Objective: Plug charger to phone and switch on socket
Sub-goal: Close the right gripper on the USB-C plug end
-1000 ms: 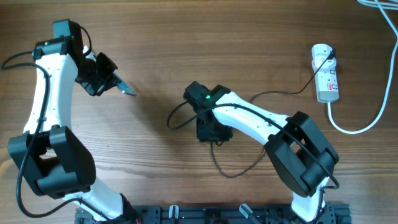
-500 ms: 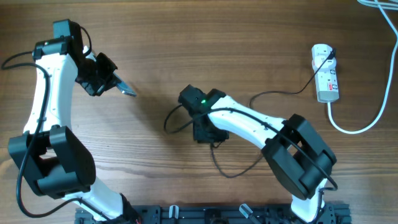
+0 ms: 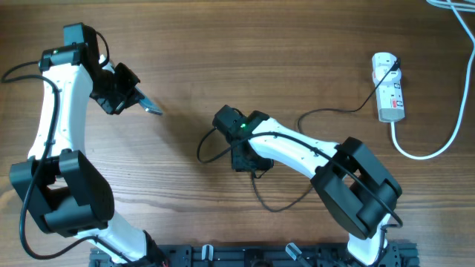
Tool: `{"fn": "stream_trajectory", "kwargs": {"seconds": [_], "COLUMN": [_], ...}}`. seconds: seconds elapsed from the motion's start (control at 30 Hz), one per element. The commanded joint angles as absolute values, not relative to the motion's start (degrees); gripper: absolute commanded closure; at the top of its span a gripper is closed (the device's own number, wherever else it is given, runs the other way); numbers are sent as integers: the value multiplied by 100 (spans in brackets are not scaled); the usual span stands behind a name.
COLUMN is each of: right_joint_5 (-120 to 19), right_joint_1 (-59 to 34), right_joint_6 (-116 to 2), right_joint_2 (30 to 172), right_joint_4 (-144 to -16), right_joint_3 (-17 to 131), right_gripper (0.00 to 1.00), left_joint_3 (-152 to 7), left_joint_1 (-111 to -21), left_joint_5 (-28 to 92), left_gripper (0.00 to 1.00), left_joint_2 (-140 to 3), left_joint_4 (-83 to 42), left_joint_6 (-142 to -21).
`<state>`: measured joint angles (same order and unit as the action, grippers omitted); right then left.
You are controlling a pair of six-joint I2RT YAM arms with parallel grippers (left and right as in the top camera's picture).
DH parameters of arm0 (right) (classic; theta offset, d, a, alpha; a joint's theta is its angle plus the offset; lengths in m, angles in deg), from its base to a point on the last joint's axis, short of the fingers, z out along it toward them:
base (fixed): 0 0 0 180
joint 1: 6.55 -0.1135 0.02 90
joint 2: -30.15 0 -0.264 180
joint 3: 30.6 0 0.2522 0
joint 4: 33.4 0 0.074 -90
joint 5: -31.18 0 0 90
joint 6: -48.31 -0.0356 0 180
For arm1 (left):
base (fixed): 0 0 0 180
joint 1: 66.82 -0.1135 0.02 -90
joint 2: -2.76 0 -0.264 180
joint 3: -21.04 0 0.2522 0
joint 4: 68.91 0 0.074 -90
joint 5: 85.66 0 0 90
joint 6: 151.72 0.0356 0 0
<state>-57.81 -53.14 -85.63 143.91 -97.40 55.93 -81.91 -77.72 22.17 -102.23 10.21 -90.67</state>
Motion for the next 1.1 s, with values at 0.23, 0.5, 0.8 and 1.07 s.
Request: {"fn": "stream_trajectory", "kwargs": {"seconds": [0.23,0.5,0.8,1.07], "right_joint_5": [-5424,-5555,-5621,-5621], "right_joint_1": [-5192,-5192,-5192,-5192], "right_joint_6": [-8539,-8681,-8668,-8666], "right_joint_2": [14506,14506,14506,14506], "right_joint_4": [-9797,-9889,-9954,-9880], "right_joint_3": [5405,5403,5401,5401], "right_gripper": [69,76,79,84], "left_joint_3": [-8184,-8184,-8184,-8184], "left_joint_1": [-7792,-7792,-7792,-7794], "left_joint_5": [2225,2225,2225,2225], "left_gripper": [96,96,96,96], "left_joint_2": [-10140,-10140,-10140,-10140], "left_joint_4": [1010,1010,1008,1010], "left_joint_6": [-8953,-8953,-8953,-8953]}}
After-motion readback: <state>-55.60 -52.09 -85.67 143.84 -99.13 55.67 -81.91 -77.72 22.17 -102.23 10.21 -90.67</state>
